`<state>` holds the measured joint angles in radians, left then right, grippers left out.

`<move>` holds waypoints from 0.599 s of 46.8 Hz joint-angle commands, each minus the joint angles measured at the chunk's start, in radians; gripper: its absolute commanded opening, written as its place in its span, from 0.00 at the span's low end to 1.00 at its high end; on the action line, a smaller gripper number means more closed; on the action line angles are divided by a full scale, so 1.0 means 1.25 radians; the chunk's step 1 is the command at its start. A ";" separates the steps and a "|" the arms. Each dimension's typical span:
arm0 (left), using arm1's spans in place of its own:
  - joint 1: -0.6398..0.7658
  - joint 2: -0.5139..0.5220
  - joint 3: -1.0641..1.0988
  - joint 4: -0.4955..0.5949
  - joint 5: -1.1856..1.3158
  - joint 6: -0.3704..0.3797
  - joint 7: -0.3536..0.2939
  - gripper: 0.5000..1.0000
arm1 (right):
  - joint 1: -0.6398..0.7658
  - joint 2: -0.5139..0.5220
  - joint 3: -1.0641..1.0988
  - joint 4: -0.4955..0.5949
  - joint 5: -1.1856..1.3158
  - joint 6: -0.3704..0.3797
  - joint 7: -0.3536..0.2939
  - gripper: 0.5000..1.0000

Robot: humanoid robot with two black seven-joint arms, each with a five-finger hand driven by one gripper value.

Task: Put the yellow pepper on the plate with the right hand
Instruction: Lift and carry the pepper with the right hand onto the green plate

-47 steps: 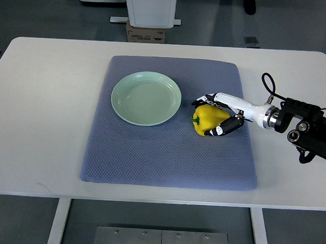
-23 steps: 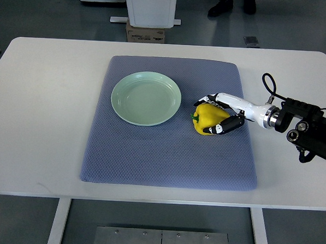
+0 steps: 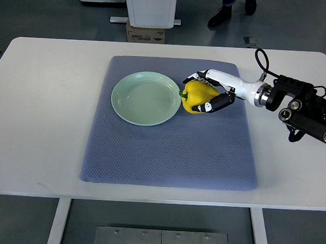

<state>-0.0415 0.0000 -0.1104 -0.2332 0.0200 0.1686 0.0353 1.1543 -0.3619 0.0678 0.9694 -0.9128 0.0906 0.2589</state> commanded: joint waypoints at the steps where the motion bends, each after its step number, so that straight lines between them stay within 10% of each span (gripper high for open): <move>1: 0.000 0.000 0.000 0.000 0.000 0.000 0.000 1.00 | 0.023 0.017 0.000 -0.001 0.003 0.001 -0.017 0.00; 28: 0.000 0.000 0.000 0.000 0.000 0.000 0.000 1.00 | 0.082 0.220 -0.003 -0.077 0.012 0.000 -0.136 0.00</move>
<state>-0.0416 0.0000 -0.1105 -0.2331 0.0203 0.1689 0.0354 1.2556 -0.1173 0.0643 0.9006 -0.8973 0.0907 0.1054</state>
